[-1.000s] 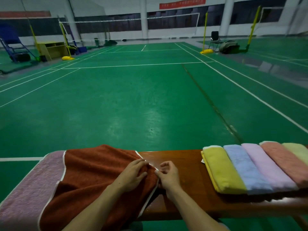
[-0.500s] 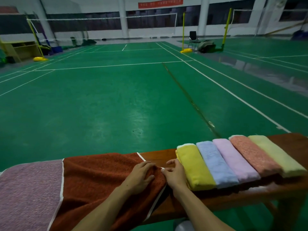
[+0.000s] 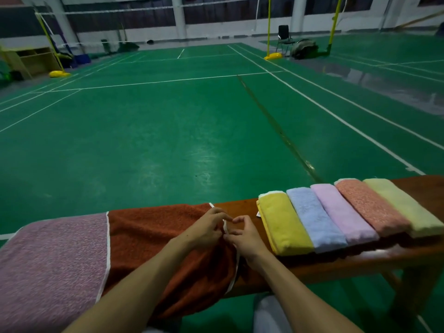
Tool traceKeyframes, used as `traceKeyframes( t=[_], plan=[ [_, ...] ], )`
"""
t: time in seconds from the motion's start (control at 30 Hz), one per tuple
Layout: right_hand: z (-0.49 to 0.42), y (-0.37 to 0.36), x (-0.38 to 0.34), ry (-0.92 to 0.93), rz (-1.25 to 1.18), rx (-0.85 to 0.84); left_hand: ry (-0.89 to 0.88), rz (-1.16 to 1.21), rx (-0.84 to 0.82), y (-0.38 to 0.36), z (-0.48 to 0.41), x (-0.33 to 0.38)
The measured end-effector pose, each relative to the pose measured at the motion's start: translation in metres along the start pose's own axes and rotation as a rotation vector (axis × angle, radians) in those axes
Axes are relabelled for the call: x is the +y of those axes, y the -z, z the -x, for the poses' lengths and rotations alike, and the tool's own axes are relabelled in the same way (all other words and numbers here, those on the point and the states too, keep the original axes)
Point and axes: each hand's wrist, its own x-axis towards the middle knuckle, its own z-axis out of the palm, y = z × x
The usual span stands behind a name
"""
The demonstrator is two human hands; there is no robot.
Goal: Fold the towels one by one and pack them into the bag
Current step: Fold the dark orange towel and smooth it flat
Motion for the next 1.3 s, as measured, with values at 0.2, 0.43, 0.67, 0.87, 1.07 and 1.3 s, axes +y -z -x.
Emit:
traceKeyframes(
  t=[0.2, 0.43, 0.67, 0.87, 1.07, 1.3],
  plan=[
    [0.014, -0.014, -0.008, -0.028, 0.075, -0.126, 0.015, -0.063, -0.042, 0.017, 0.024, -0.019],
    [0.017, -0.035, -0.009, -0.026, 0.138, -0.188, -0.027, -0.075, -0.047, 0.030, 0.045, -0.021],
    [0.009, -0.044, -0.008, -0.052, 0.079, -0.069, 0.116, -0.017, 0.057, 0.032, 0.061, -0.040],
    [-0.003, -0.029, -0.011, -0.059, -0.091, 0.166, 0.139, 0.035, 0.050, 0.018, 0.052, -0.043],
    [-0.011, 0.006, -0.012, -0.020, -0.107, 0.386, 0.102, 0.103, 0.013, 0.004, 0.018, -0.018],
    [-0.014, 0.041, -0.022, 0.044, -0.137, 0.446, 0.000, 0.141, 0.011, -0.017, -0.022, 0.016]
  ],
)
